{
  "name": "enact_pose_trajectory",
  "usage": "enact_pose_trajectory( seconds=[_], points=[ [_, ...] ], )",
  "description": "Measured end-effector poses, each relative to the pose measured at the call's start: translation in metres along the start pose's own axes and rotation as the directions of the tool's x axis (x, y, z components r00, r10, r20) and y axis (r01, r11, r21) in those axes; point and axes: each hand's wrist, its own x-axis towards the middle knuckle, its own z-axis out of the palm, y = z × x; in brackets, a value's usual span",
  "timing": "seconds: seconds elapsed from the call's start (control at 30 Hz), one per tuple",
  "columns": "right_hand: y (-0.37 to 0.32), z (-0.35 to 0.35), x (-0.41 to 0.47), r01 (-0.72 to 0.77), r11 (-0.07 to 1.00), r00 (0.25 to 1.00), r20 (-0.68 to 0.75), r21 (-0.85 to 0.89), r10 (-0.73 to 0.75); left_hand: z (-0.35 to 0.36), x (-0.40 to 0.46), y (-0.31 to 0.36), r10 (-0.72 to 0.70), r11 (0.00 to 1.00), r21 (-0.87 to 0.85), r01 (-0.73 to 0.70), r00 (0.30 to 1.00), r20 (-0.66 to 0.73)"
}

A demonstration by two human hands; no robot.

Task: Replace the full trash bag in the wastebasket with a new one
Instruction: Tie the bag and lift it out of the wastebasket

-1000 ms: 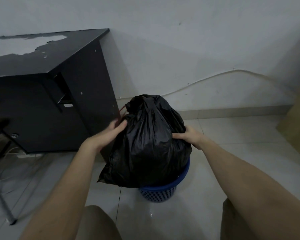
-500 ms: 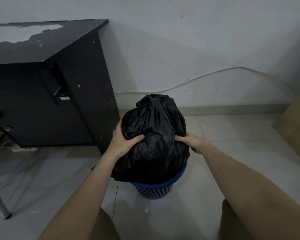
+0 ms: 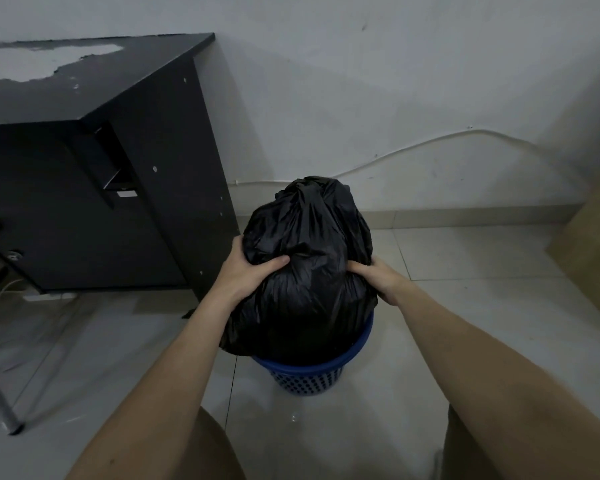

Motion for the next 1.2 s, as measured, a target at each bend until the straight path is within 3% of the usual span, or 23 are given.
enact_pose_trajectory(
  seconds=[0.4,0.57,0.67,0.8,0.87,1.03,1.13,1.2],
  points=[
    [-0.056,0.008,-0.002,0.045,0.989,0.999,0.000,0.143,-0.046,-0.036,0.014,0.035,0.070,0.985,-0.153,-0.077,0.996,-0.051],
    [-0.079,0.003,-0.005,0.101,0.978,0.992,0.060,0.181,-0.113,-0.059,0.030,0.032,-0.040,0.951,-0.308,0.033,0.999,-0.015],
    [-0.090,0.007,-0.005,0.107,0.987,0.993,0.034,0.122,-0.111,-0.058,0.035,0.033,-0.107,0.934,-0.340,0.114,0.993,0.038],
    [-0.101,0.016,-0.006,0.010,1.000,0.993,0.116,-0.010,-0.009,-0.050,0.037,0.035,-0.157,0.920,-0.359,0.154,0.987,0.021],
    [-0.098,0.021,-0.004,0.012,0.999,0.997,0.076,-0.041,-0.008,-0.046,0.039,0.038,-0.167,0.926,-0.342,0.162,0.986,0.013],
    [-0.090,0.021,0.004,0.049,0.998,0.999,-0.020,-0.043,-0.050,-0.054,0.027,0.048,-0.161,0.895,-0.368,0.252,0.952,0.261],
    [-0.092,0.020,0.010,0.027,0.998,0.999,-0.020,-0.048,-0.028,-0.066,0.025,0.046,-0.211,0.832,-0.441,0.337,0.927,0.311],
    [-0.095,0.022,0.013,-0.006,0.999,1.000,-0.005,-0.049,0.006,-0.062,0.022,0.051,-0.258,0.860,-0.353,0.368,0.911,0.321]
  ],
)
